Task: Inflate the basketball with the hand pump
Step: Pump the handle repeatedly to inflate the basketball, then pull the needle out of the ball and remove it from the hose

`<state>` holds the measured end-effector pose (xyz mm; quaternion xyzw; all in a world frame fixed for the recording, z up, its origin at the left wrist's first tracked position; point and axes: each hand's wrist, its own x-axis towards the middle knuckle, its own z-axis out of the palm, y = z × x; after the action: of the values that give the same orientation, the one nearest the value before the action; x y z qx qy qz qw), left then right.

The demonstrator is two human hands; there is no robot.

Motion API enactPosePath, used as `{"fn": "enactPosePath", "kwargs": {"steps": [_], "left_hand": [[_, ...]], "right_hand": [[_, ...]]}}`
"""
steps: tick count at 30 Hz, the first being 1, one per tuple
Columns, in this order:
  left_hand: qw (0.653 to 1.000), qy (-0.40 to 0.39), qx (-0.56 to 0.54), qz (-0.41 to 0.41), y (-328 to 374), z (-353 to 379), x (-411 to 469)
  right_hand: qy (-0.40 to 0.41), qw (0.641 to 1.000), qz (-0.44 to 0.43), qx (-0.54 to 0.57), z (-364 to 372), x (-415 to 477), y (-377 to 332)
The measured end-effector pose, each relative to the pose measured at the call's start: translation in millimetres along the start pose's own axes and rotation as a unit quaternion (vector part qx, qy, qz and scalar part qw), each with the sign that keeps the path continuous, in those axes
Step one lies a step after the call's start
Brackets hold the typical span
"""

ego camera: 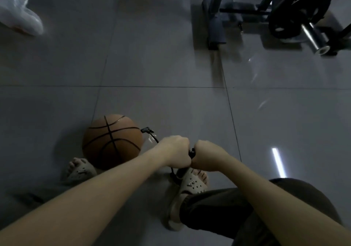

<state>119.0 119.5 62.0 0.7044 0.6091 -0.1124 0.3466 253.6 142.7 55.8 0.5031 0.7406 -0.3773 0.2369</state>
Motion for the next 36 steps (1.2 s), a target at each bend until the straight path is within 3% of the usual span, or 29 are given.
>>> {"fn": "enactPosePath", "kwargs": {"steps": [6,14,16,20,23,26,29,36], "left_hand": [[1.0,-0.026,0.008,-0.006,-20,55,10],[1.0,-0.005,0.024,0.0,-12,61,-24],[0.999,-0.016,0.032,0.016,-16,59,-33],[0.996,-0.021,-0.071,0.041,-44,37,-52],[0.993,0.041,-0.103,-0.033,-95,9,-61],[0.981,0.13,-0.034,-0.142,-160,4,-51],[0.963,0.15,0.021,-0.225,-204,20,-28],[0.971,0.118,0.031,-0.206,-245,64,4]], "right_hand": [[-0.018,0.999,0.004,-0.046,48,26,8],[-0.014,0.998,0.009,-0.064,52,-5,-6],[-0.042,0.996,0.011,-0.073,51,-11,-10],[-0.155,0.984,0.034,-0.079,37,-9,-9],[-0.214,0.97,0.035,-0.11,2,0,-21],[-0.164,0.984,-0.007,-0.071,-29,32,-44],[-0.026,0.997,-0.063,-0.037,-28,88,-68],[0.019,0.99,-0.106,-0.094,8,220,-107]]}}
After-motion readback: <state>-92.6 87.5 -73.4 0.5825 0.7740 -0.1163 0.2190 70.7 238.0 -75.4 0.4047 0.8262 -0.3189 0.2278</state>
